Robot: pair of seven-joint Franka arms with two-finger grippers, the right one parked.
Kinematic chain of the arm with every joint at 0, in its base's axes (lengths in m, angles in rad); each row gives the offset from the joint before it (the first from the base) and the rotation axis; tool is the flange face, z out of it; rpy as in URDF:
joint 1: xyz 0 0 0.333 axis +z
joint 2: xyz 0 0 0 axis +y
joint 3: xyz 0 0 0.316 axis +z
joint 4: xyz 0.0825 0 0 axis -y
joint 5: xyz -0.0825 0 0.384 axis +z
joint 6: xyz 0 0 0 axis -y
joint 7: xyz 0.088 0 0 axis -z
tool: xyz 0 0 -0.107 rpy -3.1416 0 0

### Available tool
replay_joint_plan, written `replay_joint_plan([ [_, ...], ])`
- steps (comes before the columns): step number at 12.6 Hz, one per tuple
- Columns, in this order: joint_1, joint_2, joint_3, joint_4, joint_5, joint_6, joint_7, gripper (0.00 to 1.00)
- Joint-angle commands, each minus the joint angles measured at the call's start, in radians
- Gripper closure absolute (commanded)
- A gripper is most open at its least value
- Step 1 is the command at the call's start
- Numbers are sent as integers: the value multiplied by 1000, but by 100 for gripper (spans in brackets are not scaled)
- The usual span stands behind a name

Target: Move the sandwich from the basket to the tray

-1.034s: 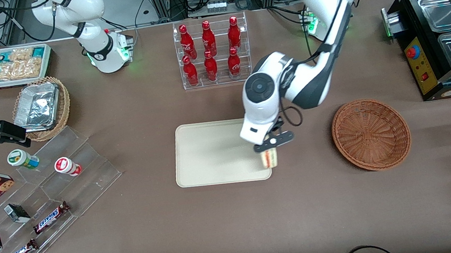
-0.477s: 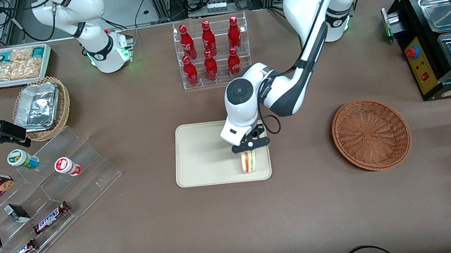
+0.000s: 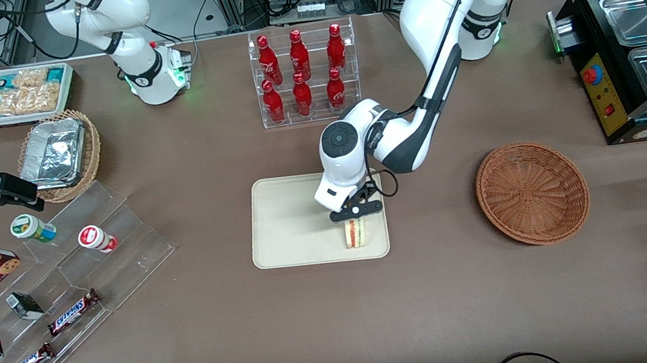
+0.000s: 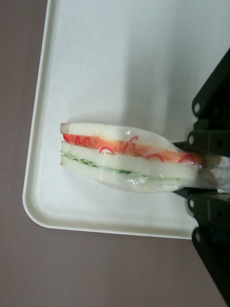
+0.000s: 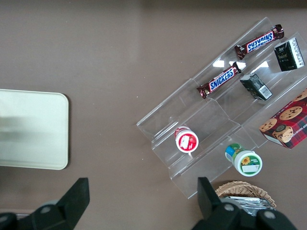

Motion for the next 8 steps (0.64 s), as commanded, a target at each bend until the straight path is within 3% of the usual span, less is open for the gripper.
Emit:
replay_joint_plan([
  [1, -10, -5, 10, 30, 12, -13, -8, 0],
  [8, 76, -332, 18, 28, -5, -360, -18, 0],
])
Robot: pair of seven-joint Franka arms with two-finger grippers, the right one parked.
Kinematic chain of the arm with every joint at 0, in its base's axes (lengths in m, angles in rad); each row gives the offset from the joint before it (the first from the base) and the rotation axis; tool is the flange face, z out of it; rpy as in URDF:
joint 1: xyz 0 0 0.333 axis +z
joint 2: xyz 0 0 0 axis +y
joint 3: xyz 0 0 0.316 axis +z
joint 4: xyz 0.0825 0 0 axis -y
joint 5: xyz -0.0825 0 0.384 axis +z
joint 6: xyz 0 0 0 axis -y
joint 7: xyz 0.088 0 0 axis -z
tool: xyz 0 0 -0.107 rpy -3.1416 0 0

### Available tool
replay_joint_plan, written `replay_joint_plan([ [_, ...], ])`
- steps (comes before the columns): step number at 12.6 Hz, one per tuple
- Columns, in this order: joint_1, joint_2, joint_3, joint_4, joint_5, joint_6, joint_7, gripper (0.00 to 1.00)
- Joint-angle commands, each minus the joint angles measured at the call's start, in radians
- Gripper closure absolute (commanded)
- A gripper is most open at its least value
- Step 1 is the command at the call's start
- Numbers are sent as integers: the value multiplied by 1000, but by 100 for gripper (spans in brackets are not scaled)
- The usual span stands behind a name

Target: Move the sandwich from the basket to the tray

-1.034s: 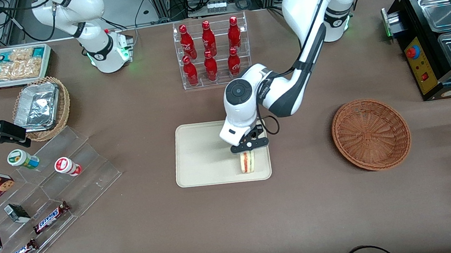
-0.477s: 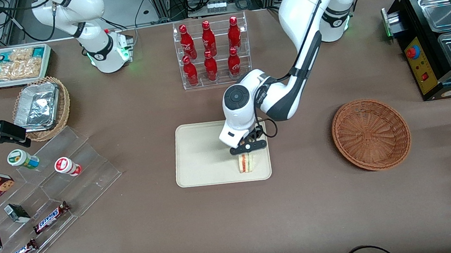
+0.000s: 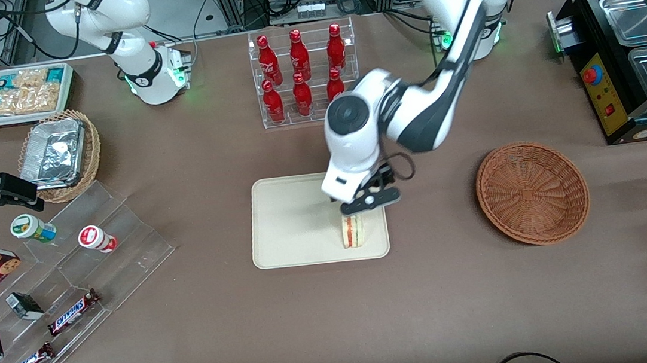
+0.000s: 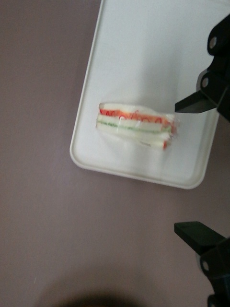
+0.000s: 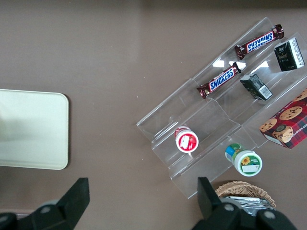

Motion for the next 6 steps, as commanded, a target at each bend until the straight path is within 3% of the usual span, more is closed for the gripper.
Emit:
replay_joint_plan([
  [1, 71, -162, 0, -38, -3, -91, 6, 0],
  [6, 189, -345, 1, -50, -9, -263, 66, 0],
])
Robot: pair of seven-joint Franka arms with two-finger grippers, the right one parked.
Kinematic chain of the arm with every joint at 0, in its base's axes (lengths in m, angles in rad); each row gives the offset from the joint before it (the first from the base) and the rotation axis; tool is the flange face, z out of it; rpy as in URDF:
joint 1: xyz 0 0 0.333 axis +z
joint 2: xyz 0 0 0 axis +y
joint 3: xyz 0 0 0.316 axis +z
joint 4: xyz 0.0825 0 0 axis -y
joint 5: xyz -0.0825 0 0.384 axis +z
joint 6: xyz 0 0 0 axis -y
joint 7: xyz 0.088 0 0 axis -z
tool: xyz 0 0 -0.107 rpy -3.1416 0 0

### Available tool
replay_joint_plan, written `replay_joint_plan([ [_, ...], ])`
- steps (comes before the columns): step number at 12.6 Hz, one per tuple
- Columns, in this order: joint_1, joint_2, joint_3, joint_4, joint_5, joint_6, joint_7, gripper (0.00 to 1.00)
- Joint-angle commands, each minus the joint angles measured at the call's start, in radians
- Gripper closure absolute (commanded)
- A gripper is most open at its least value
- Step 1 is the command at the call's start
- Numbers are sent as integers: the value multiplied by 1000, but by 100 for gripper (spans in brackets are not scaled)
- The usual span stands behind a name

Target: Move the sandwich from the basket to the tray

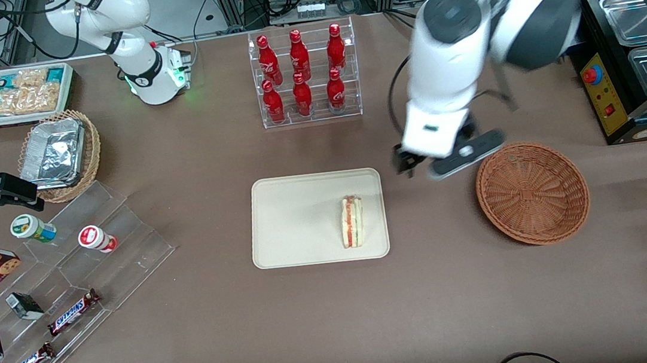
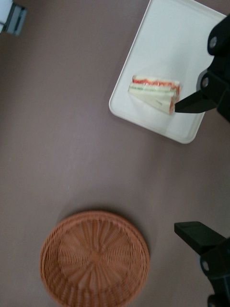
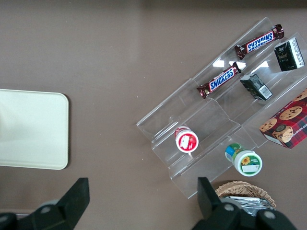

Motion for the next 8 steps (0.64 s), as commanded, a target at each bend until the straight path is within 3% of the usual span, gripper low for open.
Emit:
replay_joint_plan([
  [1, 68, -91, -7, -56, -8, -57, 66, 0],
  [8, 324, -277, -4, -182, -77, -99, 443, 0],
])
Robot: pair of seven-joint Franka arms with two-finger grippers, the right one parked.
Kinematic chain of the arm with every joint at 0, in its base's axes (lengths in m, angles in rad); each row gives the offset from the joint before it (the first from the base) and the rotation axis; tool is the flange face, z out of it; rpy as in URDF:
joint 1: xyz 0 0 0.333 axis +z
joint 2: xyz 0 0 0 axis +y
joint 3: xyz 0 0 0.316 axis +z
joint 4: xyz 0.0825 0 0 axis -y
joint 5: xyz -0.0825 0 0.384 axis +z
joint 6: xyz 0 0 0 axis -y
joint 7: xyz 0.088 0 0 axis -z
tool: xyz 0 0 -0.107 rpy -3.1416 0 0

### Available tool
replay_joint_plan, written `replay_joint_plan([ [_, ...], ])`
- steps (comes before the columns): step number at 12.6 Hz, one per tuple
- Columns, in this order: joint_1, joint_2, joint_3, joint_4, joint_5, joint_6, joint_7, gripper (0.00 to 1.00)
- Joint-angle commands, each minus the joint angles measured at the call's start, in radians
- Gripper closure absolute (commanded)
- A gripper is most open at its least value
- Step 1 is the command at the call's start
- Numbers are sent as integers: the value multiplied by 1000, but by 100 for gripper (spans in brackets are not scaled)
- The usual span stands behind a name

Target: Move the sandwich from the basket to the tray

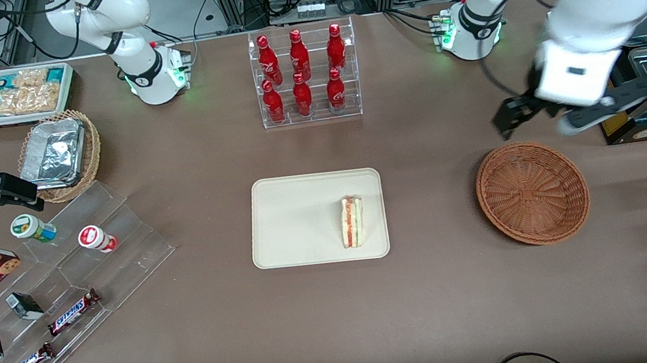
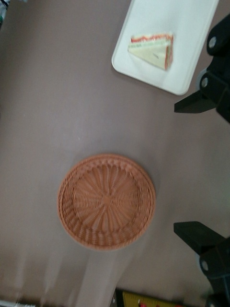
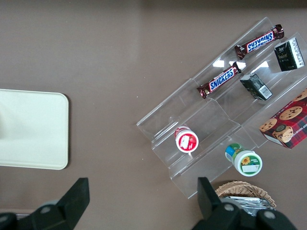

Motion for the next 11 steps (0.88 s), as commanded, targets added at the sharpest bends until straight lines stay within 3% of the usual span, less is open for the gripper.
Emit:
replay_joint_plan([
  [1, 97, -89, -13, -90, -31, -7, 166, 0],
  [5, 249, -112, -13, -98, -44, -48, 455, 0],
  [11, 246, -88, -19, -55, -25, -79, 487, 0],
])
